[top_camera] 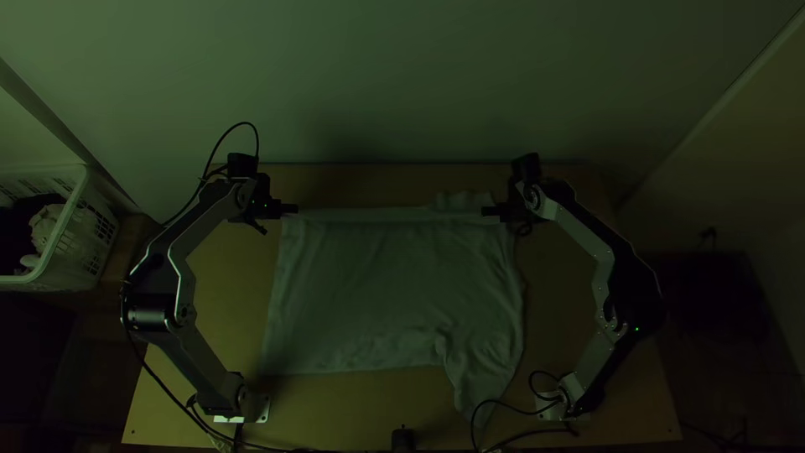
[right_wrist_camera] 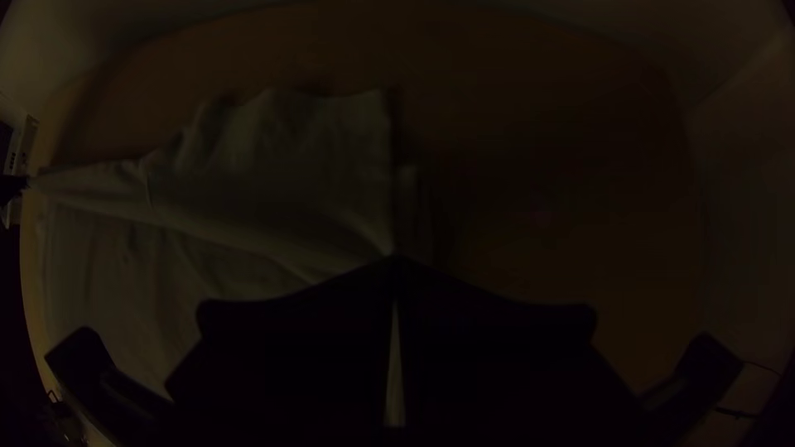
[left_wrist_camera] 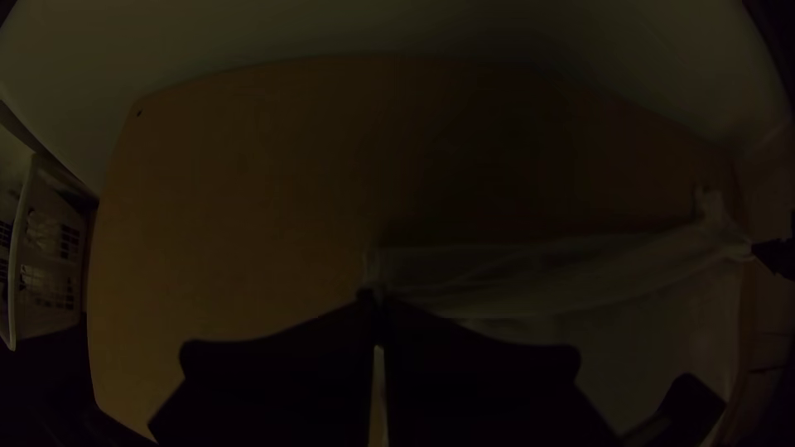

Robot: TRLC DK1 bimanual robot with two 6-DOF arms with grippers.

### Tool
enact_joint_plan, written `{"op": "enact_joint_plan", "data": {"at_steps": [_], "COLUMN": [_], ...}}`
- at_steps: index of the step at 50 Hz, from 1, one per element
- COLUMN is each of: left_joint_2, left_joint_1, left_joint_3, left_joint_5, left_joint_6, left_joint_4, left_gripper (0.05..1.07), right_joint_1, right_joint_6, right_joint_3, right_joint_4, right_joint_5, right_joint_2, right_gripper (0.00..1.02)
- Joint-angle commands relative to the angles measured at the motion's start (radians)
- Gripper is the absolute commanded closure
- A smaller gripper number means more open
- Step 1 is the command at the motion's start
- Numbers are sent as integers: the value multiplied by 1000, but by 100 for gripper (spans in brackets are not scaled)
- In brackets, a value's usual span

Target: Fold the t-shirt

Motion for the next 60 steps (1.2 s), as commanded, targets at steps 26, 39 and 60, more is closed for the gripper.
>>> {"op": "enact_joint_plan", "data": {"at_steps": [26,39,60], "left_joint_2": [-211,-225,-216], "left_joint_1": [9,1,12], "left_joint_3": [-359,-435,-425], "left_joint_5": [6,6,13], "left_joint_6": [-8,-25,-83], "left_joint_4": [104,162,167], "left_gripper": [105,105,28], "right_joint_1": [31,40,21], "right_joint_6": [5,21,44], "right_joint_3": [-306,-423,-470], "right_joint_4": [97,183,198], "right_joint_5": [25,28,31], "right_joint_2": [-186,-188,-254], "right_gripper": [100,100,41]}}
